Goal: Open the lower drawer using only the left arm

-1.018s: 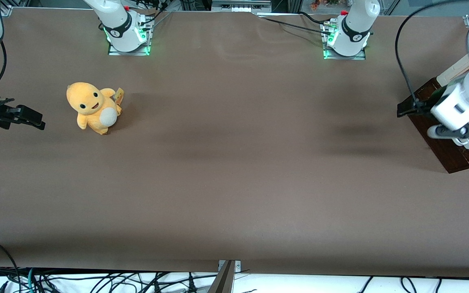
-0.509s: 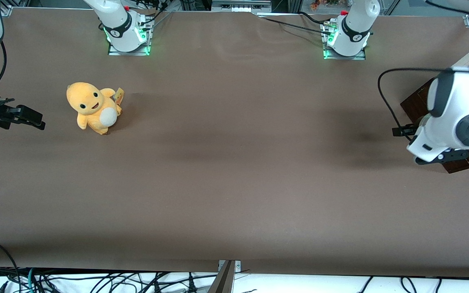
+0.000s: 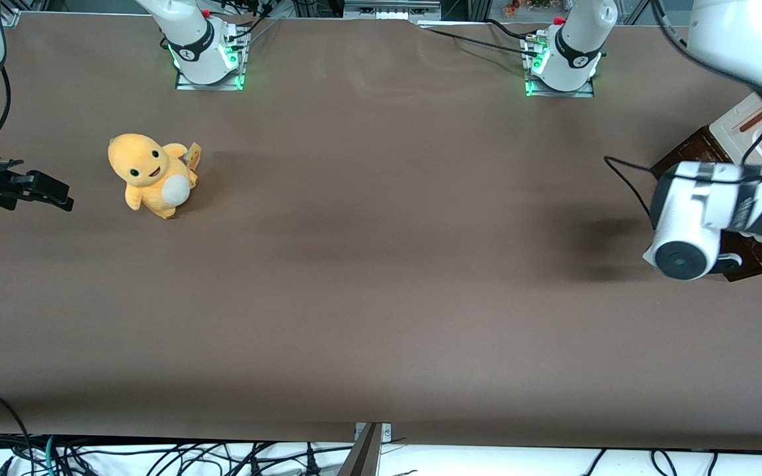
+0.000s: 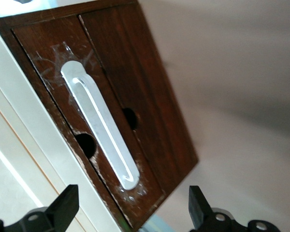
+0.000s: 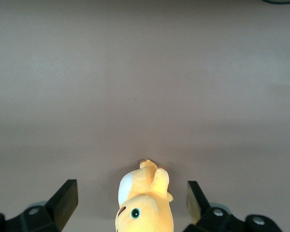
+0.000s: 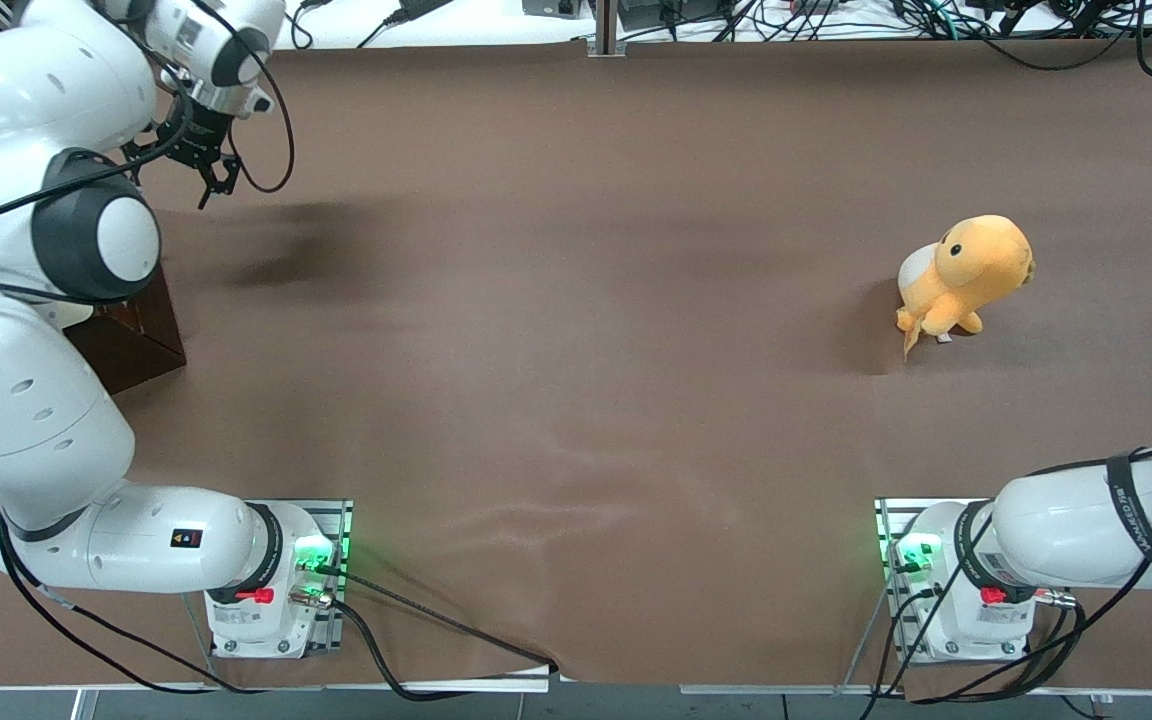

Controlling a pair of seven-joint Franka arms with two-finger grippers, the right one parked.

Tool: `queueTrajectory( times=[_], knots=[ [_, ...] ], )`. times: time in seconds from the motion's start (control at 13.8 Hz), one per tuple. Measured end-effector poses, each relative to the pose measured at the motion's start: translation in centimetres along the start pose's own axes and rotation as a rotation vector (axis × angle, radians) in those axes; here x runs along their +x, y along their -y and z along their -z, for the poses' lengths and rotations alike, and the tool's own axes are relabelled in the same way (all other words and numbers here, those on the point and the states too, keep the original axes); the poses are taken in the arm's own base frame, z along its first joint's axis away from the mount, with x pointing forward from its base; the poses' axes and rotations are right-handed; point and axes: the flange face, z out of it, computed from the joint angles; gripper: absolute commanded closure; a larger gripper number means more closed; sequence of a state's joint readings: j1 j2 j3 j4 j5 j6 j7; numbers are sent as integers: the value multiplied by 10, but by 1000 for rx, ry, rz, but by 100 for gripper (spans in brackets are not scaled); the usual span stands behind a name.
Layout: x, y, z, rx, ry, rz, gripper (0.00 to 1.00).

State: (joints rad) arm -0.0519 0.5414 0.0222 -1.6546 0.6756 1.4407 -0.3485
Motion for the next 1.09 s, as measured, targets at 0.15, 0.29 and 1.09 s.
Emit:
queueTrajectory(
  times=[0.15,0.29,1.09],
  knots=[
    [13,-18,-17,94,16,-20,0],
    [22,-29,-32,192,31,-24,0],
    [58,-53,-103,528,71,36,0]
  ],
)
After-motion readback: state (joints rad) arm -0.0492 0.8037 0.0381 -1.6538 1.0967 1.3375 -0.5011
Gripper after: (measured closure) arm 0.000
